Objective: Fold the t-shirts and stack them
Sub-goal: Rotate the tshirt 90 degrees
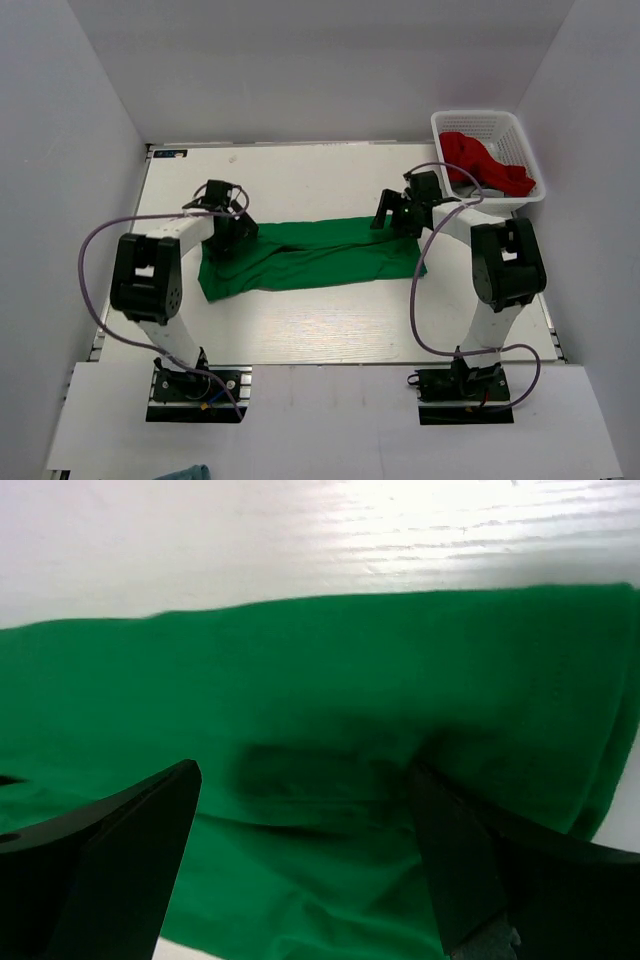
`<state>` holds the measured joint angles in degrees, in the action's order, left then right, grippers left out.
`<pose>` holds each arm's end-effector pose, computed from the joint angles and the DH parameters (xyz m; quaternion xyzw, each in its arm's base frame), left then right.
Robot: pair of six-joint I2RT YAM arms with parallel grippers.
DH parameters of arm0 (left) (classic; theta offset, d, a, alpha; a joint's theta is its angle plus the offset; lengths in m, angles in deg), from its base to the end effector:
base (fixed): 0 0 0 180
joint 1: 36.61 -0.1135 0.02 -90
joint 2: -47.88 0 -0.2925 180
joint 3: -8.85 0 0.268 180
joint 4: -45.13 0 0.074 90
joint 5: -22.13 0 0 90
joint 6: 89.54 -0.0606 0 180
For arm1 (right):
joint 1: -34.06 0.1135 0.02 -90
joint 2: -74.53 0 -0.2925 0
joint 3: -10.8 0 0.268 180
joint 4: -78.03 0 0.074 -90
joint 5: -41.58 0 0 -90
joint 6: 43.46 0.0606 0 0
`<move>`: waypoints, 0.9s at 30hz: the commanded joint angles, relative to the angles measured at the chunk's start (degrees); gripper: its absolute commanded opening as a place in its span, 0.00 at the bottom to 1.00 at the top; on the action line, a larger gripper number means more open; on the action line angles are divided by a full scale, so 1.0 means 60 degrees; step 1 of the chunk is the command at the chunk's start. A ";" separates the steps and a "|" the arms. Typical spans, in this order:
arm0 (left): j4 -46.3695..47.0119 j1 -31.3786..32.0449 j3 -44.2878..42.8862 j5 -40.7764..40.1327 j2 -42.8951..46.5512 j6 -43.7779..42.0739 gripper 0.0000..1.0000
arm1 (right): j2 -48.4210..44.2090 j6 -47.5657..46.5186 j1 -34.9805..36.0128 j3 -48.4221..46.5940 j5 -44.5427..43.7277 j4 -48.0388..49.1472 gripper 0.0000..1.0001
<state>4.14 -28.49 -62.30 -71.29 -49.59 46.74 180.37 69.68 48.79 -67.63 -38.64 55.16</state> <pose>0.3471 -0.0459 0.1606 -0.3259 0.9243 -0.0639 0.1883 0.4067 0.1176 0.1687 0.0398 0.9367 0.1857 0.2942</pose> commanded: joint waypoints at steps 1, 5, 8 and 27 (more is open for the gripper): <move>-0.0128 0.0053 -0.1120 -0.0145 -0.1271 -0.0214 1.00 | -0.0193 0.0113 -0.0036 0.0587 0.0172 0.0162 0.90; -0.0362 -0.0152 -0.2934 -0.0016 -0.3087 -0.0432 1.00 | -0.0896 0.0508 0.0110 0.2123 -0.0092 0.0147 0.90; -0.1021 -0.0152 -0.5700 -0.0162 -0.5136 -0.0709 1.00 | -0.1920 0.0961 0.0781 0.4097 -0.0238 -0.0043 0.90; 0.4058 0.0946 -1.3281 0.3575 -1.0957 0.0753 1.00 | -0.2319 -0.0912 0.7419 0.3943 0.3085 -0.0091 0.90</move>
<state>27.33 -22.22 -144.37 -47.83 -112.61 49.63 162.89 66.71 90.25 -45.05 -27.23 59.51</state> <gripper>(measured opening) 0.996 0.903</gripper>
